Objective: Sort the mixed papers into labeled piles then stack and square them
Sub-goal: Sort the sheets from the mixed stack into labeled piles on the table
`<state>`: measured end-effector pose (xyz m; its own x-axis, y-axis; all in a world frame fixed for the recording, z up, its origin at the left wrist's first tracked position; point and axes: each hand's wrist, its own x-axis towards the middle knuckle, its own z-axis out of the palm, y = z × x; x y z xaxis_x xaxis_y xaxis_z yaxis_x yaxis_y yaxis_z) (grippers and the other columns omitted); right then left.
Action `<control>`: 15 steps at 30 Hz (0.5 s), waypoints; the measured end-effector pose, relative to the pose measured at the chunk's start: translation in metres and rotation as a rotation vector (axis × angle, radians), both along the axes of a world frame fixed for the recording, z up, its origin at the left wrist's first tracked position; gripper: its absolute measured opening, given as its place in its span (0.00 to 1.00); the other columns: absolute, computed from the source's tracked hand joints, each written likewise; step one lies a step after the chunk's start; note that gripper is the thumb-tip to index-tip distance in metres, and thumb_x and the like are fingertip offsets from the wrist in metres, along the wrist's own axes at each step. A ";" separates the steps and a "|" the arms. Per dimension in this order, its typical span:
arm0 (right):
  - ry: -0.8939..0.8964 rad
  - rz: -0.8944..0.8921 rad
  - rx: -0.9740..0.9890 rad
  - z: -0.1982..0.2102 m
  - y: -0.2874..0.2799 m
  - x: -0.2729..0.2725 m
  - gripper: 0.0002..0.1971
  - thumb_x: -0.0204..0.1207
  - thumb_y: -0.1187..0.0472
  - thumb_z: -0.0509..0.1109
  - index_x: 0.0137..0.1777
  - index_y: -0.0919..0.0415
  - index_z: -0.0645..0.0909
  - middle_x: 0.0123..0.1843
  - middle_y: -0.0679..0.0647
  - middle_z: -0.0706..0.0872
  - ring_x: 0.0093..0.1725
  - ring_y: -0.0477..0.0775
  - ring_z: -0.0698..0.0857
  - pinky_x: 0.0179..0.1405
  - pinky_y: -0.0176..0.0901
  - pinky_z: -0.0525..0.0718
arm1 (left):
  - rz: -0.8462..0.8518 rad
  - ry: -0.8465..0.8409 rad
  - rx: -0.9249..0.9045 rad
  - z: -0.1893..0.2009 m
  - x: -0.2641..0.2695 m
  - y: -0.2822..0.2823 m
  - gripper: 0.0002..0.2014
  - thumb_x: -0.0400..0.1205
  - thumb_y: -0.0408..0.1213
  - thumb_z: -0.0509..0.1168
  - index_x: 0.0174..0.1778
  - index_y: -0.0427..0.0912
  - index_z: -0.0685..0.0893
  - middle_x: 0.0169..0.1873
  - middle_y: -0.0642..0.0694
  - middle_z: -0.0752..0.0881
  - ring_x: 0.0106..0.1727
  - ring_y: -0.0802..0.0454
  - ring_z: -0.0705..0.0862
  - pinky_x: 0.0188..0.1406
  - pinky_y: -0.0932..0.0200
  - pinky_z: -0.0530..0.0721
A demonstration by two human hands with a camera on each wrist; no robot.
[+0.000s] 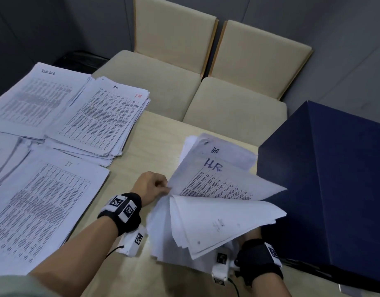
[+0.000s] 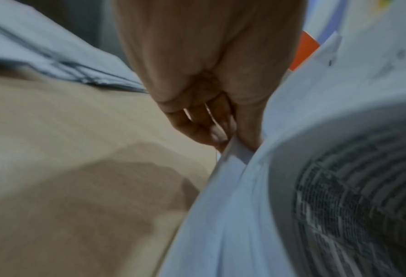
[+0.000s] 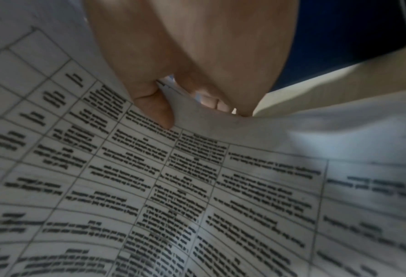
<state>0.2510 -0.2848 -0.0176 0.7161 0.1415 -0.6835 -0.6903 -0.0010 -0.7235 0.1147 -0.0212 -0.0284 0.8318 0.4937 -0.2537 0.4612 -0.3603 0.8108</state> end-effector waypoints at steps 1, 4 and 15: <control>-0.004 -0.034 0.055 0.003 0.003 -0.001 0.17 0.91 0.68 0.46 0.46 0.54 0.73 0.49 0.55 0.83 0.48 0.55 0.80 0.52 0.45 0.78 | 0.030 -0.032 -0.077 -0.002 -0.002 -0.001 0.26 0.71 0.25 0.77 0.17 0.49 0.69 0.14 0.56 0.68 0.20 0.60 0.64 0.24 0.65 0.63; -0.105 -0.109 0.064 0.000 0.014 0.000 0.13 0.84 0.74 0.60 0.46 0.55 0.78 0.42 0.53 0.86 0.39 0.53 0.84 0.40 0.46 0.84 | 0.071 -0.015 -0.183 -0.008 -0.004 -0.004 0.18 0.70 0.28 0.78 0.22 0.38 0.75 0.20 0.55 0.74 0.23 0.60 0.69 0.26 0.61 0.68; -0.319 -0.109 0.027 0.000 0.007 0.004 0.13 0.71 0.83 0.63 0.47 0.66 0.79 0.42 0.58 0.85 0.44 0.55 0.83 0.46 0.43 0.82 | 0.340 0.081 -0.127 0.007 0.004 -0.004 0.25 0.87 0.46 0.61 0.24 0.47 0.61 0.21 0.50 0.61 0.24 0.52 0.59 0.29 0.58 0.56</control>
<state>0.2555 -0.2773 -0.0172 0.9054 0.0671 -0.4193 -0.4239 0.0827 -0.9019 0.1191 -0.0252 -0.0219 0.6000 0.6988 -0.3894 0.6021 -0.0740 0.7950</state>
